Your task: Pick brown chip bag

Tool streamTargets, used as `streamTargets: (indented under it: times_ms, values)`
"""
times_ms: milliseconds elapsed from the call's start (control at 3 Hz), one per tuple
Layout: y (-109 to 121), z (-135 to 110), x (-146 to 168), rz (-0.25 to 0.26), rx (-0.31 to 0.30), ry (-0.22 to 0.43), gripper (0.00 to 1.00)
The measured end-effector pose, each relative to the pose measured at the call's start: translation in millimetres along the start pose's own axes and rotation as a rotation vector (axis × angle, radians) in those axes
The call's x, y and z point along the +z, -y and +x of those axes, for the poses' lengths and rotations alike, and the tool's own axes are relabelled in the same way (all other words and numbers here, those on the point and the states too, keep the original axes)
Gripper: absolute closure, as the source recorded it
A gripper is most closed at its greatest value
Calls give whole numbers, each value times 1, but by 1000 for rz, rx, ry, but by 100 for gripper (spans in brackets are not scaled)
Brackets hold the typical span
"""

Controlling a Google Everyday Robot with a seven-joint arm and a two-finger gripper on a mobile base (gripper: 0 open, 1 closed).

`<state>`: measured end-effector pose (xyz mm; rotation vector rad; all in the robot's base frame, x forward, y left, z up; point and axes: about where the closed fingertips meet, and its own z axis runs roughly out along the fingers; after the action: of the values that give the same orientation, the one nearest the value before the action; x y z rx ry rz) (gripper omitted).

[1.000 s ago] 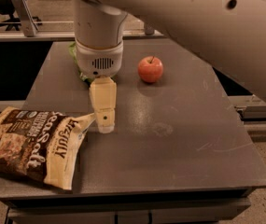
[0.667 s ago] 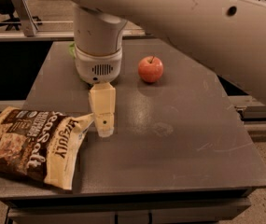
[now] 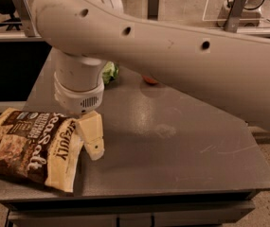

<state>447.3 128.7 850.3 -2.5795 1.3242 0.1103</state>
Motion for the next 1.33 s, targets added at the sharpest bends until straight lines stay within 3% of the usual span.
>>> streamTargets:
  times_ms: [333, 667, 1333]
  values:
    - [5, -26, 18, -4, -138, 81, 0]
    - [4, -26, 17, -4, -153, 78, 18]
    - [3, -28, 17, -4, -156, 76, 65]
